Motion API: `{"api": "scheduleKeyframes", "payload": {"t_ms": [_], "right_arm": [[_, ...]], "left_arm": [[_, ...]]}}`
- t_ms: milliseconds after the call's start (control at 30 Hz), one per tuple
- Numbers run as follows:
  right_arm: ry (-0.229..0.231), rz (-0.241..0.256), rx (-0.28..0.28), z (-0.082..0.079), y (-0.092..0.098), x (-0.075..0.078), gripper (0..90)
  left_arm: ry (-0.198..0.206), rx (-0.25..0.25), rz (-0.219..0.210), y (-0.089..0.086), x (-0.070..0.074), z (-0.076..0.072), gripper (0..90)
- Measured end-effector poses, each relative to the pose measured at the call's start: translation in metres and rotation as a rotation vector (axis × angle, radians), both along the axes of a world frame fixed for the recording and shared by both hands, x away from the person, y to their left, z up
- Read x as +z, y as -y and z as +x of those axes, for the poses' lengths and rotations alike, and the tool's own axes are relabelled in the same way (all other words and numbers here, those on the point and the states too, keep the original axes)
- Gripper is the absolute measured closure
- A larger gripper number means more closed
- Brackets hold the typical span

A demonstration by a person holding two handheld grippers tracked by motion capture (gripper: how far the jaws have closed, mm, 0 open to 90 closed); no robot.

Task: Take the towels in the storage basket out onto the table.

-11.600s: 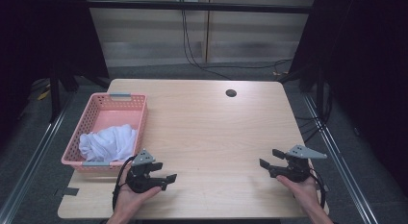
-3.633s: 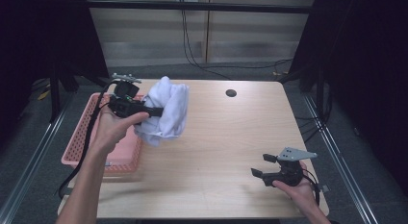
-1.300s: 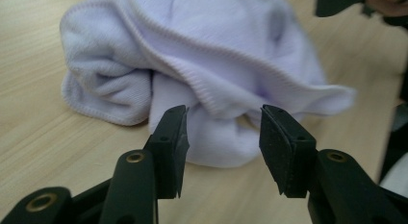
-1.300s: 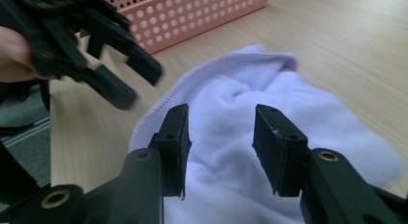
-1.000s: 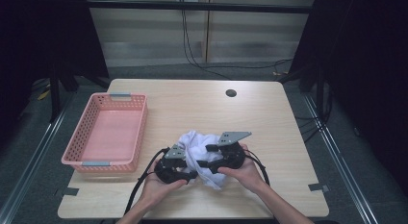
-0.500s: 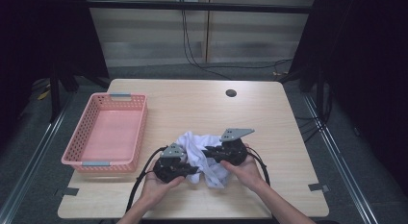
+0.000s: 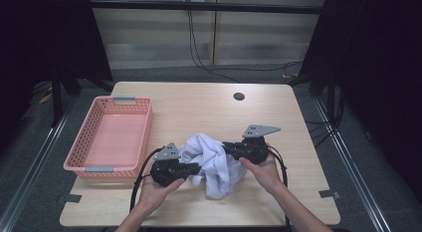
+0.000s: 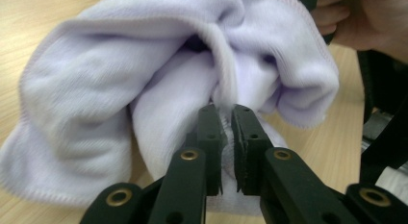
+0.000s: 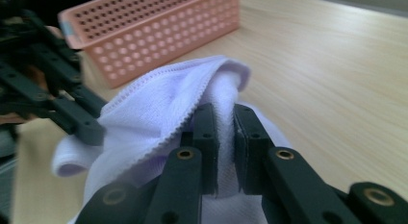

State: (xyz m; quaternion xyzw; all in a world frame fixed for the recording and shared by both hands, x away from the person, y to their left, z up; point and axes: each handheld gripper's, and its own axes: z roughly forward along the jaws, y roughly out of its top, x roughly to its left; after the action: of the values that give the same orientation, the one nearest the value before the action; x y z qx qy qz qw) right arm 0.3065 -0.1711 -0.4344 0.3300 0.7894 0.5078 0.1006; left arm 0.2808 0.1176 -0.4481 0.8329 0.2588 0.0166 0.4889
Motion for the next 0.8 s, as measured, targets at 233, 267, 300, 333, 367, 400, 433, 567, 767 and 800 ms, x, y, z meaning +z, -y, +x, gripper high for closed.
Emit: {"api": "scheduleKeyframes", "payload": {"t_ms": [233, 267, 300, 333, 367, 400, 433, 567, 767, 800], "right_arm": [[-0.044, -0.010, 0.003, -0.007, 0.011, -0.008, 75.2], [-0.044, -0.010, 0.003, -0.007, 0.011, -0.008, 75.2], [-0.052, -0.008, 0.023, -0.007, 0.009, -0.010, 73.3], [-0.041, -0.026, 0.019, -0.009, 0.008, -0.012, 73.3], [-0.029, -0.036, 0.017, -0.009, 0.007, -0.012, 67.7], [-0.029, -0.036, 0.017, -0.009, 0.007, -0.012, 67.7], [0.000, -0.041, -0.003, -0.011, 0.008, -0.007, 66.1], [0.020, 0.009, -0.001, -0.014, 0.010, 0.004, 56.8], [0.003, 0.038, 0.066, -0.015, -0.004, 0.002, 47.7], [0.003, 0.038, 0.066, -0.015, -0.004, 0.002, 47.7]], "left_arm": [[-0.031, 0.017, -0.072, 0.000, 0.004, 0.006, 53.4], [-0.031, 0.017, -0.072, 0.000, 0.004, 0.006, 50.5], [-0.028, 0.002, -0.067, 0.004, 0.004, 0.008, 50.5], [-0.034, -0.012, -0.052, 0.010, 0.002, 0.009, 48.0], [-0.045, -0.019, -0.033, 0.015, -0.001, 0.011, 45.5], [-0.051, -0.013, -0.007, 0.020, -0.006, 0.013, 45.5], [-0.067, -0.019, 0.010, 0.025, -0.011, 0.014, 45.3], [-0.058, -0.035, 0.048, 0.037, -0.020, 0.016, 64.4], [-0.053, -0.052, 0.034, 0.037, -0.018, 0.016, 86.4], [-0.051, -0.049, 0.033, 0.038, -0.017, 0.016, 86.4]]}}
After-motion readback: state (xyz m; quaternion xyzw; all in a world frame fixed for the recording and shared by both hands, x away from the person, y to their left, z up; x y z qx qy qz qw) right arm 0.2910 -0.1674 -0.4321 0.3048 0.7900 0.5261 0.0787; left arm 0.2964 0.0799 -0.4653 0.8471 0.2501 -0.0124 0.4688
